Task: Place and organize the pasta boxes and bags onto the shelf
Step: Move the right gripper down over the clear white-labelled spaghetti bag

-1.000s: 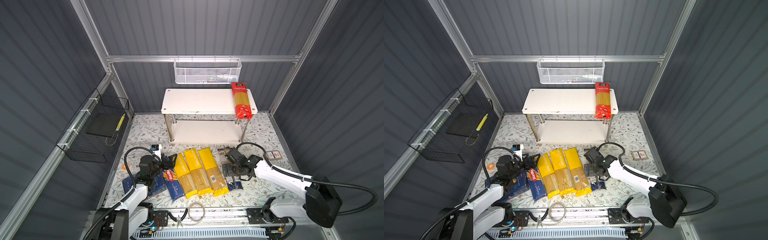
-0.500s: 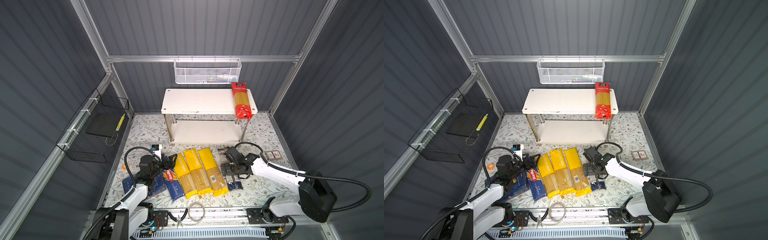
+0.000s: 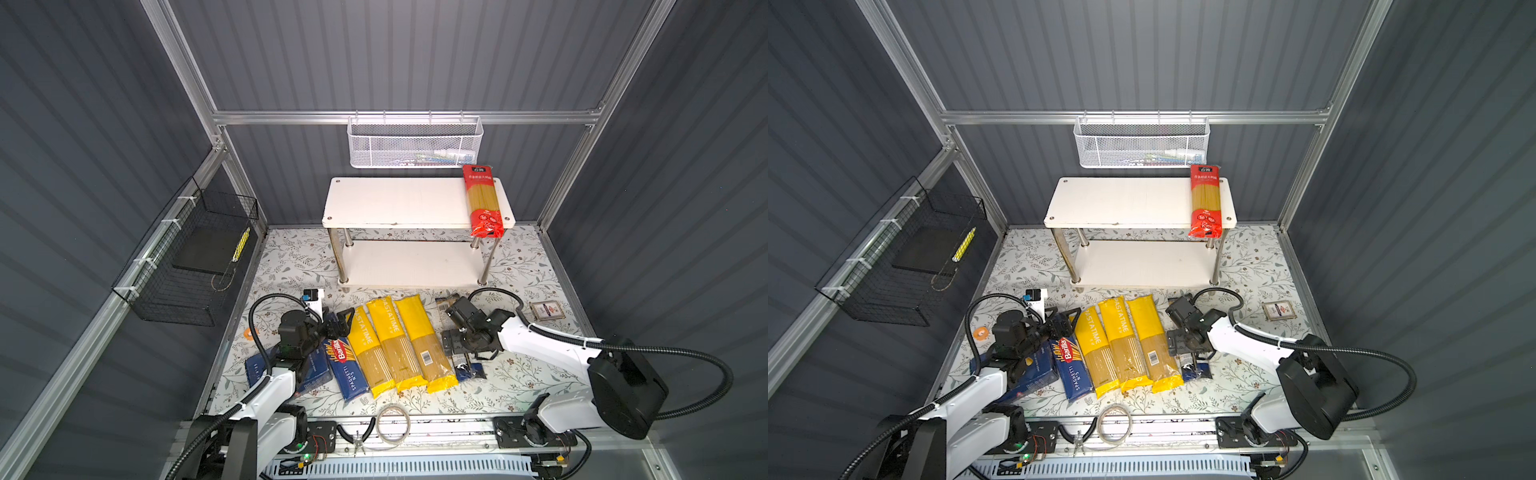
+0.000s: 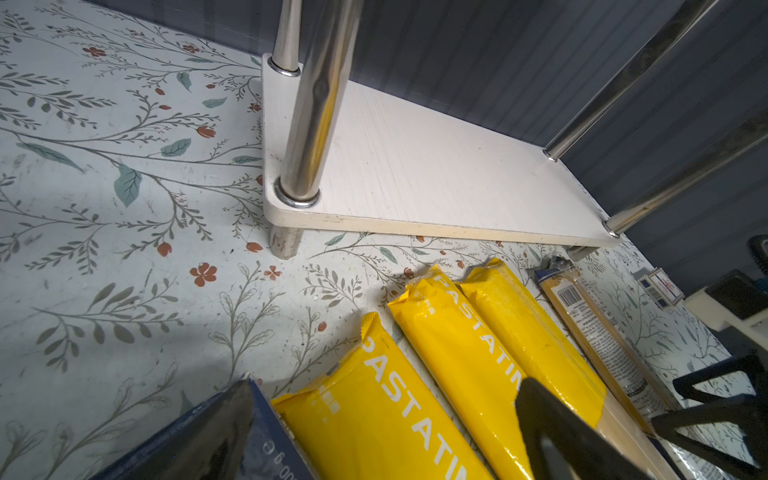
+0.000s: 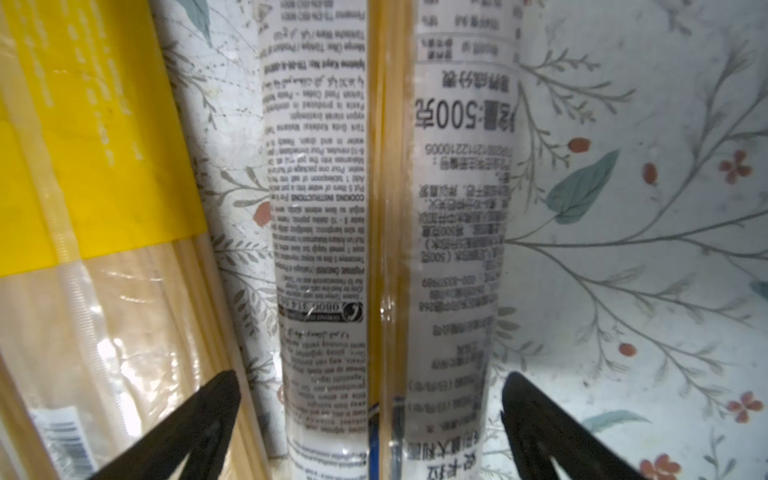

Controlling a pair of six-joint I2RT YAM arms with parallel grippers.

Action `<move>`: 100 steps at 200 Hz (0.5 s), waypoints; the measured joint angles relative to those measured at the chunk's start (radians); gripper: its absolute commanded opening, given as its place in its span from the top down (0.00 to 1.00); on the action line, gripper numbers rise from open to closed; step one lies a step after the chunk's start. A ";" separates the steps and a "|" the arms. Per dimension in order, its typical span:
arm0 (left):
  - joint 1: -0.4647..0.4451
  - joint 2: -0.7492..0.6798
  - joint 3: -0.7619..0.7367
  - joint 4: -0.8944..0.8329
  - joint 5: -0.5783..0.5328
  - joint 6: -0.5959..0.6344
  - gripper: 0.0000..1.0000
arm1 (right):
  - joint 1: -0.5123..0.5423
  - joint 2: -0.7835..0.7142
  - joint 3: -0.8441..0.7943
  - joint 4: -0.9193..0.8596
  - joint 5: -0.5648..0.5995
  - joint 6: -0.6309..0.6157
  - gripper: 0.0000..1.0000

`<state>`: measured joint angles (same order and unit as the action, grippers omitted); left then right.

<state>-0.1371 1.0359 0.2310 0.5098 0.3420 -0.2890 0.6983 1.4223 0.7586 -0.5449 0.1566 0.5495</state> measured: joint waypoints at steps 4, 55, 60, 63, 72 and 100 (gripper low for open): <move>0.000 0.000 0.000 0.000 0.000 0.000 0.00 | -0.001 0.006 -0.001 0.001 0.000 0.000 0.01; 0.000 0.000 0.000 0.000 0.000 0.000 0.00 | -0.017 0.032 -0.024 0.022 0.000 0.002 0.01; 0.000 0.000 0.000 0.000 0.000 0.000 0.00 | -0.017 0.035 -0.024 0.022 0.000 0.003 0.01; 0.000 0.000 0.000 0.000 0.000 0.000 0.00 | -0.017 0.036 -0.024 0.022 0.000 0.003 0.01; 0.000 0.000 0.000 0.000 0.000 0.000 0.00 | -0.017 0.044 -0.024 0.022 0.000 0.004 0.01; 0.000 0.000 0.000 0.000 0.000 0.000 0.00 | -0.017 0.064 -0.023 0.023 0.003 0.010 0.01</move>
<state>-0.1371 1.0363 0.2310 0.5098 0.3424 -0.2890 0.6811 1.4864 0.7361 -0.5224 0.1593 0.5598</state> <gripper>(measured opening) 0.997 0.988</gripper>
